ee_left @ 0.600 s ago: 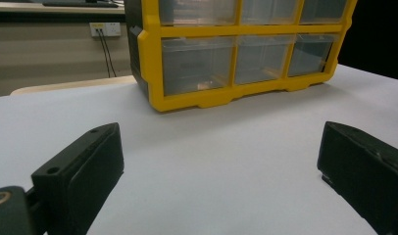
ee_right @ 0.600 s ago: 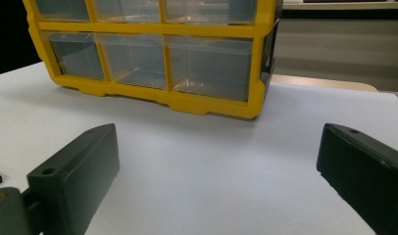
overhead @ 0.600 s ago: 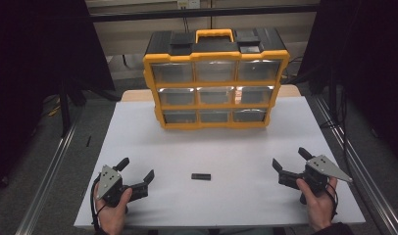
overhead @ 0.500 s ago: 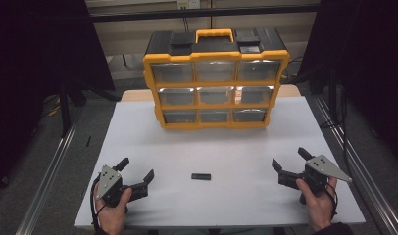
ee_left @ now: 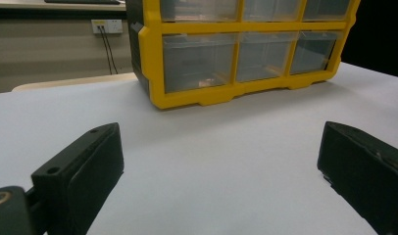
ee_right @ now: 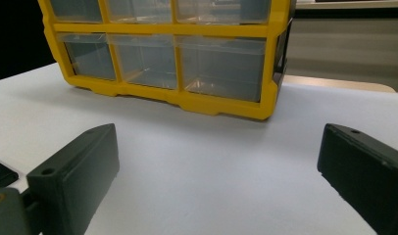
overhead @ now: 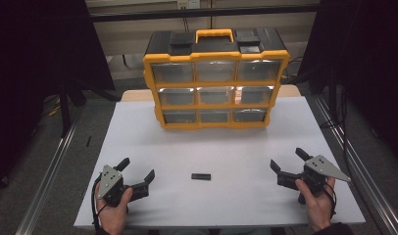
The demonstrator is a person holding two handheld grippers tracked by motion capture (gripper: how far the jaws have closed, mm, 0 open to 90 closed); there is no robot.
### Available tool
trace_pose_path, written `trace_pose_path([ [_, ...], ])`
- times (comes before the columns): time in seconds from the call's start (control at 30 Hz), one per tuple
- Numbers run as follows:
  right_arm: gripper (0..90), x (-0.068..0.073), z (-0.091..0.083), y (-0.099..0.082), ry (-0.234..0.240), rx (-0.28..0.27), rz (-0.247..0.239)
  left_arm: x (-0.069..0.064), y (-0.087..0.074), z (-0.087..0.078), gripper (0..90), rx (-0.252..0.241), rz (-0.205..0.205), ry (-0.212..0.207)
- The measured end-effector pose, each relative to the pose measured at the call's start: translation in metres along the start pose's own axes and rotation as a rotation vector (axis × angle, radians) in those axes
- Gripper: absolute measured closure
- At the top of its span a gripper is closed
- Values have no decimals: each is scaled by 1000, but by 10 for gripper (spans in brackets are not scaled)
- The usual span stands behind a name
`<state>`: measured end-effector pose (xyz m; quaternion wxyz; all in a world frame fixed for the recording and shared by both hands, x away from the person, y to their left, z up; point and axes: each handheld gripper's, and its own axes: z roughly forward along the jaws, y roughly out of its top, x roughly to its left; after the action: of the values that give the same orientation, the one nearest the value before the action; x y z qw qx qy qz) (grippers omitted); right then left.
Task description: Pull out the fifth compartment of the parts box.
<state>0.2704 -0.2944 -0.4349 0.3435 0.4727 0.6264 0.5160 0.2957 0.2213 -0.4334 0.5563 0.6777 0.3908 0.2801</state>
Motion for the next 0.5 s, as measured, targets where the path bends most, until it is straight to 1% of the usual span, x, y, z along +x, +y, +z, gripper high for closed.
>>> trace_pose_path([
  [0.07, 13, 1, 0, 0, 4, -3, -9, 0, 0, -1, 33, 2, -3, -2],
  [0.17, 13, 1, 1, 0, 13, -5, -9, 0, 0, -1, 32, 0, 1, -3],
  [0.27, 15, 2, 1, 0, 11, -10, -12, -1, 0, -1, 31, 2, -1, -6],
  [0.3, 18, 3, 1, 0, 6, -15, -20, -1, 0, -1, 31, 3, 0, -3],
  [0.33, 10, 4, 2, 1, 22, -12, -23, -1, 0, -1, 31, 3, 0, -2],
  [0.5, 6, 11, 3, 3, 44, -12, -39, -1, -1, -2, 31, 9, -4, -7],
])
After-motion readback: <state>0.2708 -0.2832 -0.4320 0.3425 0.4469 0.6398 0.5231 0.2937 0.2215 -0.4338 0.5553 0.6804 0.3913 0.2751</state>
